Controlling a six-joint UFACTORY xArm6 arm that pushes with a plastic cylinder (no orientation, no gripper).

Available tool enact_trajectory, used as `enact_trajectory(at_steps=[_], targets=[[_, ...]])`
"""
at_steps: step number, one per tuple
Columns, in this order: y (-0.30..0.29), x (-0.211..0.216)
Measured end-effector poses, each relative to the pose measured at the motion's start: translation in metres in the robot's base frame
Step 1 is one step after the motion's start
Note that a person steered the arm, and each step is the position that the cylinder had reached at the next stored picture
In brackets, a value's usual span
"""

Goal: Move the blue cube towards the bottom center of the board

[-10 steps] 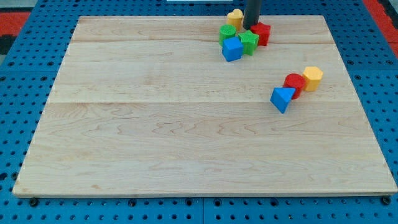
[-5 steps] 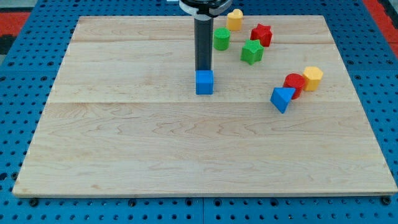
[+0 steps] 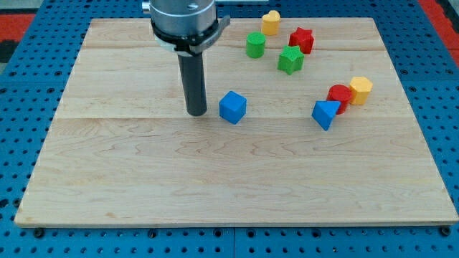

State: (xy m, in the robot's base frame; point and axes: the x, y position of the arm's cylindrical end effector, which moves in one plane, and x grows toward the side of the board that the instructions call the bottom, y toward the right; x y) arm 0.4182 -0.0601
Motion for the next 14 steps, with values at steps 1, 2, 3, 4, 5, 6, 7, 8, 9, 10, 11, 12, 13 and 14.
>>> enact_trajectory(at_steps=[1,2,3,4,5,6,7,8,9,10,11,12,13,14], targets=[[0.027,-0.042],[0.114,-0.036],[0.091,0.046],[0.107,0.014],[0.078,-0.011],[0.038,0.025],[0.023,0.059],[0.011,0.034],[-0.032,0.043],[0.003,0.086],[0.025,0.087],[0.028,0.077],[0.11,0.078],[0.22,0.08]])
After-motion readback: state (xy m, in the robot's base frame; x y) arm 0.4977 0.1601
